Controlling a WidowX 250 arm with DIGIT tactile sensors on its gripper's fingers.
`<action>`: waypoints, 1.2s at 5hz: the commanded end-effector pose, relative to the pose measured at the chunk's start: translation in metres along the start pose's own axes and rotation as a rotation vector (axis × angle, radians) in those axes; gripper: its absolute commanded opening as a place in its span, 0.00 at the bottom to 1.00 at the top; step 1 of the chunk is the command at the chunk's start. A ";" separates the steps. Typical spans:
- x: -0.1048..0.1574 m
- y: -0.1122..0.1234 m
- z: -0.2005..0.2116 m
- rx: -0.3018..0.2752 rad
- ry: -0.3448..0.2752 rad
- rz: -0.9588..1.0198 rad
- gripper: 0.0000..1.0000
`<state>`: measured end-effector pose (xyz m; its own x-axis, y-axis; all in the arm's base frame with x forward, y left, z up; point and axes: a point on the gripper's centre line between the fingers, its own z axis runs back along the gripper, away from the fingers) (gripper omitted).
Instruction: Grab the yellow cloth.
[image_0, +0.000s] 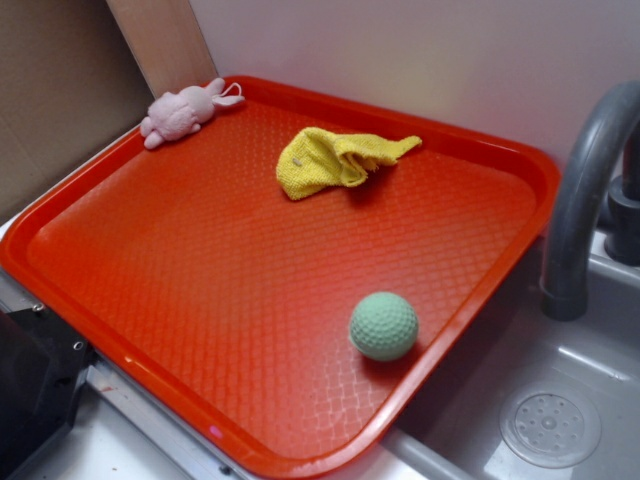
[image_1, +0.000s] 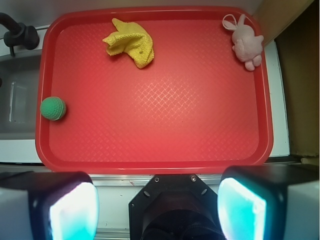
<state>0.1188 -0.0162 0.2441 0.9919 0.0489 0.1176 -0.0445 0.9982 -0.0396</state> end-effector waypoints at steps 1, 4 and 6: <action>0.000 0.000 0.000 0.000 0.000 0.000 1.00; 0.136 -0.044 -0.164 -0.039 0.042 0.547 1.00; 0.207 -0.058 -0.212 -0.100 -0.009 0.443 1.00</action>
<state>0.3346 -0.0698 0.0391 0.8825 0.4696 0.0262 -0.4616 0.8753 -0.1441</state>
